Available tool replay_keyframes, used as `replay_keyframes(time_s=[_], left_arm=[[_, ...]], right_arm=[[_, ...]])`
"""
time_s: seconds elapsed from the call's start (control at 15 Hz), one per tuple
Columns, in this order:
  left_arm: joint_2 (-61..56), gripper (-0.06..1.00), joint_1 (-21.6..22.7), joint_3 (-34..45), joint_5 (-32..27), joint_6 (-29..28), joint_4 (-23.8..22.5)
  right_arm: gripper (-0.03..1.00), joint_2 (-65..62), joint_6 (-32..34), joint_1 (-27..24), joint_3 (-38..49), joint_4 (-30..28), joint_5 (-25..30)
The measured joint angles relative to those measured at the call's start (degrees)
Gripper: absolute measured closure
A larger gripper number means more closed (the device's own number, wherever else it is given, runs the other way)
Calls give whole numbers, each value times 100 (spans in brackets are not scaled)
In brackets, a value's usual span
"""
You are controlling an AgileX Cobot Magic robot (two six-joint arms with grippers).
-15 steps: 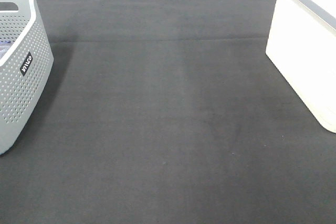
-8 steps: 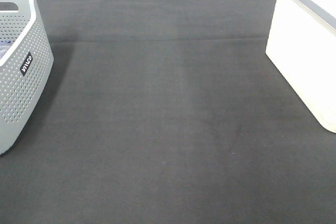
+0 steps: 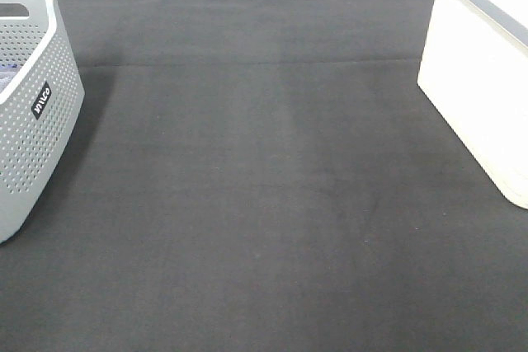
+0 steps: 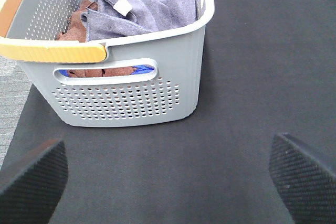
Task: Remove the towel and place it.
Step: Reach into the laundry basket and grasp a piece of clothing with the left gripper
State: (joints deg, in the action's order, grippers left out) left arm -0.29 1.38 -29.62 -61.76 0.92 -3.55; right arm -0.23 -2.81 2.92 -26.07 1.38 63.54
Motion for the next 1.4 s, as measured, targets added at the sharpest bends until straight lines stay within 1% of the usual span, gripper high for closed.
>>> replay_keyframes(time_s=[1.4], left_arm=[[0, -4, 0, 0, 0, 11, -11]], right_arm=[[20, 0, 0, 0, 0, 0, 0]])
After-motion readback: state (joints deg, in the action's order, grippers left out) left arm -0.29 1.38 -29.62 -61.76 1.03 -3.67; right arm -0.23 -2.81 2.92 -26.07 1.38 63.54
